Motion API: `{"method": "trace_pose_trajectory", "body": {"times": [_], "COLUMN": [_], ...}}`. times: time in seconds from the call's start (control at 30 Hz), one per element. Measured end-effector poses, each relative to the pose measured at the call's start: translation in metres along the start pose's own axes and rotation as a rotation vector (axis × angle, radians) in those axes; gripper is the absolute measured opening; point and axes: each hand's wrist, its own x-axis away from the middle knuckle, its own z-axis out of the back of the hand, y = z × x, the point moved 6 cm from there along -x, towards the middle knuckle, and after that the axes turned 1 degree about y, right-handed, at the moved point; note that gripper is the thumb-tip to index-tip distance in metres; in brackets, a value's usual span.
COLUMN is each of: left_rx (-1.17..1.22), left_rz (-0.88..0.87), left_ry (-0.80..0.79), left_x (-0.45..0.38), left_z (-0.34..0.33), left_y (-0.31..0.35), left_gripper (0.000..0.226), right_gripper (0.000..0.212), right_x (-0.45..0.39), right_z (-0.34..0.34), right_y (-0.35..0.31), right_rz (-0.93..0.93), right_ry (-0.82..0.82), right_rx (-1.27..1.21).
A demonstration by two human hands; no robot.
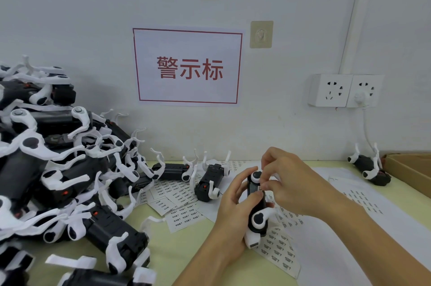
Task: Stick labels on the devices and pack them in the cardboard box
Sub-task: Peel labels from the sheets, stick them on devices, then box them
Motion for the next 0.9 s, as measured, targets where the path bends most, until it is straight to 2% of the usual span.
{"method": "trace_pose_trajectory", "body": {"times": [0.37,0.63,0.77,0.9], "left_rx": [-0.016,-0.052,-0.042,-0.044], "left_rz": [-0.009,-0.024,-0.024,-0.041], "left_ry": [0.024,0.017,0.034,0.021], "left_x": [-0.0006,-0.0009,-0.0017,-0.0014], "left_z": [0.0013,0.0022,0.0033,0.0020], "left_y": [-0.0007,0.0000,-0.0016,-0.0009], "left_gripper": [0.044,0.044,0.046,0.046], "right_gripper": [0.034,0.027,0.018,0.018], "right_x": [0.0012,0.0035,0.0040,0.0047], "right_z": [0.0007,0.0019,0.0028,0.0034], "right_y": [-0.0038,-0.0051,-0.0061,-0.0072], "right_rz": [0.013,0.020,0.025,0.025], "right_ry": [0.015,0.041,0.051,0.052], "right_rx": [0.025,0.054,0.070,0.070]}}
